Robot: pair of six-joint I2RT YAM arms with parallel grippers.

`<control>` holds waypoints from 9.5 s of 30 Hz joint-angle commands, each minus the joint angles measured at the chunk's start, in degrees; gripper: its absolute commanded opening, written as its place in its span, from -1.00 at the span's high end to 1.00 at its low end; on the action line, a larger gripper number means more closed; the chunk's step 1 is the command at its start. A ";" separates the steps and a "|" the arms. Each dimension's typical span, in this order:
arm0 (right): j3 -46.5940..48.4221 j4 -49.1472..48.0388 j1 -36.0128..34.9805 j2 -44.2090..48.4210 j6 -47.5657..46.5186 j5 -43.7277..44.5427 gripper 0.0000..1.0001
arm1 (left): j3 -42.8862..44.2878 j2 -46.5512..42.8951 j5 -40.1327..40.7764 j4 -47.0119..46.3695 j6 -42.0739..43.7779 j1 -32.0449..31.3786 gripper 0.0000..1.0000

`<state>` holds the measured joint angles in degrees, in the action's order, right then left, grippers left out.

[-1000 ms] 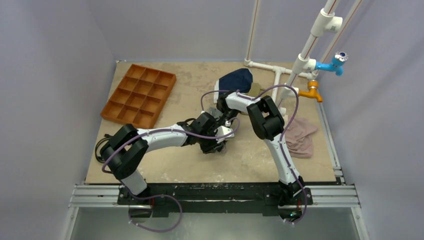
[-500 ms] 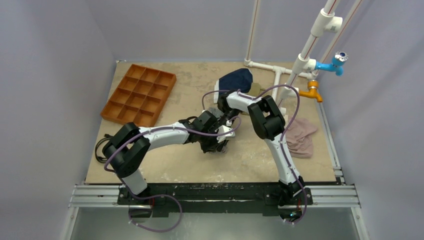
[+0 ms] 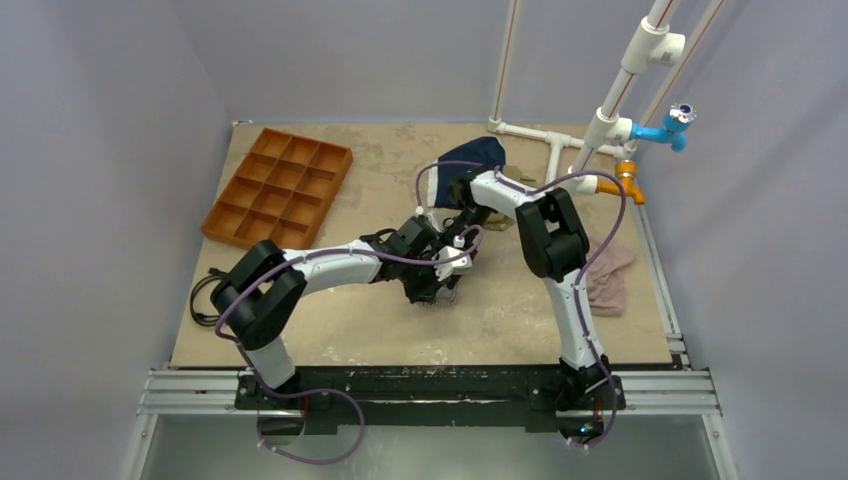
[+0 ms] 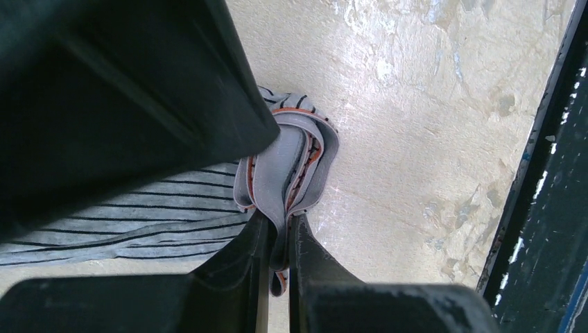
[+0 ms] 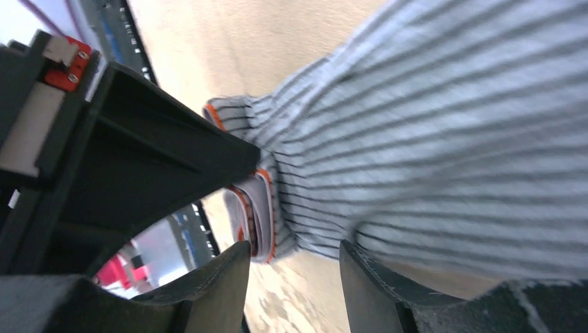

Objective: Roll the underwear
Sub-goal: Roll the underwear to the center of the board.

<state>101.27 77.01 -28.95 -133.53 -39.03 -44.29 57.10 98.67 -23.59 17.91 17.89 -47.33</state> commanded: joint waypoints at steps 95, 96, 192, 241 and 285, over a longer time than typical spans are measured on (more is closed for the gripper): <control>-58.25 -66.26 -25.38 42.42 -5.54 39.44 0.50 | 41.67 44.37 -38.02 50.18 -2.06 15.43 1.00; -58.11 -65.56 -25.37 42.02 -5.60 39.10 0.57 | 41.57 44.13 -38.02 50.11 -1.98 15.47 1.00; 3.58 0.67 -5.32 -11.92 -19.09 -2.00 0.72 | -3.51 -5.70 6.70 -2.78 7.79 -1.13 -0.13; -13.98 -12.76 3.83 13.52 -7.40 8.96 0.04 | 3.30 3.63 -5.95 6.26 -1.65 4.27 1.00; -32.60 -34.91 6.93 26.98 15.84 26.62 0.02 | 11.90 13.64 -24.26 14.47 -4.40 14.43 1.00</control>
<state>70.43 43.22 -23.40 -107.26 -23.38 -21.91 69.56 112.71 -47.97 33.12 13.93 -33.01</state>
